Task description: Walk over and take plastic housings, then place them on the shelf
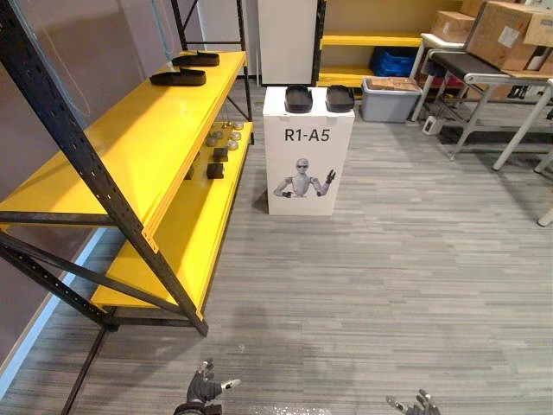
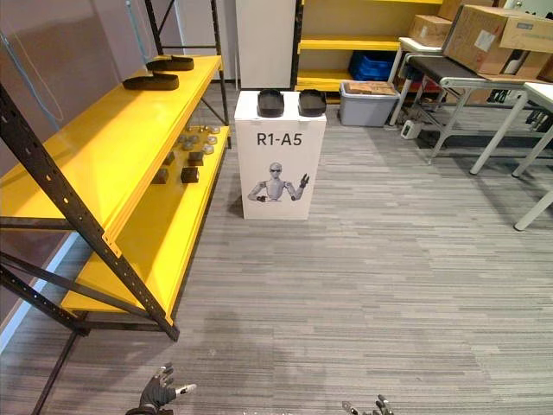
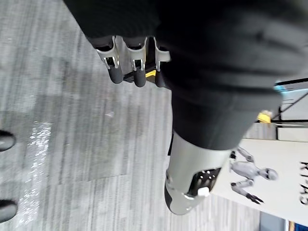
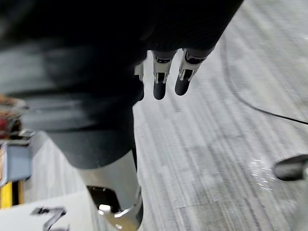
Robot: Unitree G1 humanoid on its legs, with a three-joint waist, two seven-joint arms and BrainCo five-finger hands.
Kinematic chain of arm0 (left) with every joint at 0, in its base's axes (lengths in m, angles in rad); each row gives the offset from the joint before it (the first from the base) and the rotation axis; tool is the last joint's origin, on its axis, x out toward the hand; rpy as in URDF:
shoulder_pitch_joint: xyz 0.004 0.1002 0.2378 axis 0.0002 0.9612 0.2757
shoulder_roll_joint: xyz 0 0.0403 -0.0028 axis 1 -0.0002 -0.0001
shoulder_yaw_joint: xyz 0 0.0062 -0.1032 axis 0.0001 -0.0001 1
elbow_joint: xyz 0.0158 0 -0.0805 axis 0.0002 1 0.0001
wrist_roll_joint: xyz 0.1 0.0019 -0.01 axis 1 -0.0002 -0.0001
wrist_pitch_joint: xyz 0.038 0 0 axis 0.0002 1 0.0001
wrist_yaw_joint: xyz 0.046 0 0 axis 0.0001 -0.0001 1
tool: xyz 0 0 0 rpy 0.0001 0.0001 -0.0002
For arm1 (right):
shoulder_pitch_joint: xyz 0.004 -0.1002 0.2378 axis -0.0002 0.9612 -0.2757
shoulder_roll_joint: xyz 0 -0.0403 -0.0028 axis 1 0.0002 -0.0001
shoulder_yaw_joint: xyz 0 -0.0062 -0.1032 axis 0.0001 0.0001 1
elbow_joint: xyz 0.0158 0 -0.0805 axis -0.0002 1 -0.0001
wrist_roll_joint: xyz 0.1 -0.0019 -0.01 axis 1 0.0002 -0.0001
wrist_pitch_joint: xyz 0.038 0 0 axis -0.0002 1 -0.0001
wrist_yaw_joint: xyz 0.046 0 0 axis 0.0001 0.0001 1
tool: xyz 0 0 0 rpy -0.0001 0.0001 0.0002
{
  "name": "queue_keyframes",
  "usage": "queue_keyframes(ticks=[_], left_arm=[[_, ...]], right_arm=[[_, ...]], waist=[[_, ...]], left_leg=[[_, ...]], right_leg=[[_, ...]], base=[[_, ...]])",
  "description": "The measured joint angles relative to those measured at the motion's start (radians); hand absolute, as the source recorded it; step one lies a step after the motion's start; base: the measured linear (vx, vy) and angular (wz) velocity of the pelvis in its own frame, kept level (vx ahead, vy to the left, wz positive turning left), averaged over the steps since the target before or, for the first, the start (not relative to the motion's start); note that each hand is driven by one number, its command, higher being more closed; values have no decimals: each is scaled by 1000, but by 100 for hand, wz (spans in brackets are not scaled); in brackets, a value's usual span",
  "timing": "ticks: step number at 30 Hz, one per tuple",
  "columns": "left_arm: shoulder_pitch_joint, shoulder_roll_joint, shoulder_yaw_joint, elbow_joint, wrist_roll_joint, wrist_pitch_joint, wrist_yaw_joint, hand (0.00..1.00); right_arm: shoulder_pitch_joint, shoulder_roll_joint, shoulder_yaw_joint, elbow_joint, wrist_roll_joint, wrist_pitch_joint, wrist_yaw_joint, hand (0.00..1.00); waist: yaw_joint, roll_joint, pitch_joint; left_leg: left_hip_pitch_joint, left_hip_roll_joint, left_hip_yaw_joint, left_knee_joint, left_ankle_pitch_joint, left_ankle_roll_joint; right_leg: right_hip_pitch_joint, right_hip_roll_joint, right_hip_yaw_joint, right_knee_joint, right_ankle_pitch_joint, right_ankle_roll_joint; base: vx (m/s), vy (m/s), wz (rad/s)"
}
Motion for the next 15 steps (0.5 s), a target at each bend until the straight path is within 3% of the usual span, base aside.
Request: queue_keyframes(ticks=[15], left_arm=[[41,-10,71,-72,7,1,-16,0]], right_arm=[[-51,-29,20,-38,-67,1,43,0]], waist=[[-10,7,46]], left_leg=[[43,17,113,10,-41,-35]], right_leg=[[13,24,100,-23,1,2]], base=[[12,18,-20]])
